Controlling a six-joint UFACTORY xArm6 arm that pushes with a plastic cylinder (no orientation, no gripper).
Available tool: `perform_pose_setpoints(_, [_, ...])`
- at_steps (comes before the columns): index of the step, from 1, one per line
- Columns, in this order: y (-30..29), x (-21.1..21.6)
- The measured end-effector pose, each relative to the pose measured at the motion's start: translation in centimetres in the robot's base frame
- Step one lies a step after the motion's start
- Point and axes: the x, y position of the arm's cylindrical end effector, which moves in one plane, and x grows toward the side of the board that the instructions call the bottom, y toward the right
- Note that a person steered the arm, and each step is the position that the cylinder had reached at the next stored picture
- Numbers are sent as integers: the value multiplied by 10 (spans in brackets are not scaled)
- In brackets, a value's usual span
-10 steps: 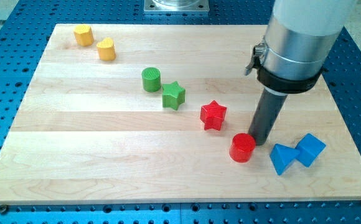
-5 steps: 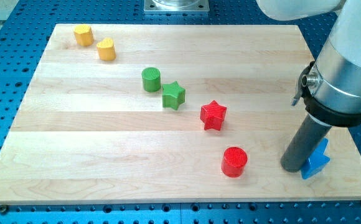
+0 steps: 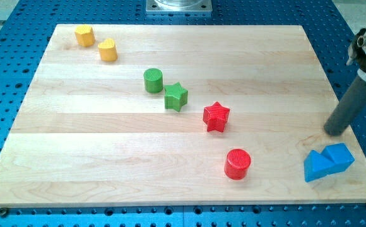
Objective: Move the blue blocks to the bottom right of the board
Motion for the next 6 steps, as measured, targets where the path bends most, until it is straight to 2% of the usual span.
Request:
perform_pose_setpoints(2, [-199,-181])
perform_pose_setpoints(3, [-233,-204])
perform_pose_setpoints(4, [-308,-262])
perform_pose_setpoints(5, [-362,-291])
perform_pose_setpoints(6, [-402,-291])
